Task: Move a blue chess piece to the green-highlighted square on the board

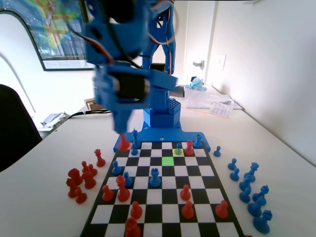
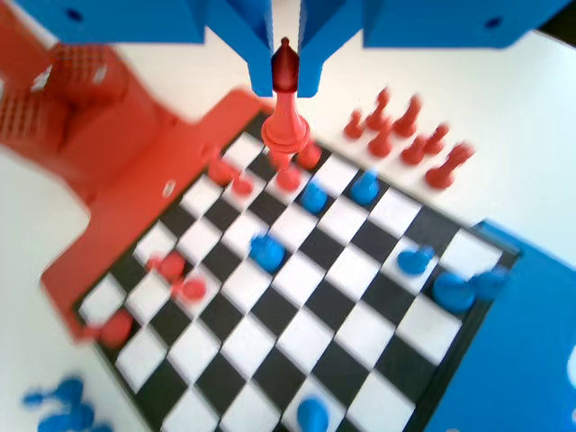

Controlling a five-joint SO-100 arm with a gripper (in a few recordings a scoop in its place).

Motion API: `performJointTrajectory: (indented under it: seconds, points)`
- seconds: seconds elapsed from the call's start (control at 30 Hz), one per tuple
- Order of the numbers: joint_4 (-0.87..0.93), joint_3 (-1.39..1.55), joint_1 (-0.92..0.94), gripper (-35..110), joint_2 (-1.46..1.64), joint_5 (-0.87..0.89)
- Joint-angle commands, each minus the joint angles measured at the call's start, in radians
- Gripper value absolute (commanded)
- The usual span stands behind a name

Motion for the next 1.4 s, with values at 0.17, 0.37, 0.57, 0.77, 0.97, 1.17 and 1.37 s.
performJointTrajectory:
  seconds: [0.17,0.37,0.57,0.77,0.97,1.17,1.37]
  points:
    - [0.046,-0.075,0.222,1,0.015,-0.054]
    - [0.014,-0.017,0.382,1,-0.032,-0.11]
    - [-0.021,-0.038,0.502,1,-0.158,-0.144]
    - [-0.038,-0.08,0.569,1,-0.253,-0.181]
    - [-0.11,-0.106,0.588,1,-0.373,-0.181]
    - [-0.189,-0.121,0.575,1,-0.456,-0.167]
    - [-0.272,-0.067,0.551,1,-0.472,-0.176]
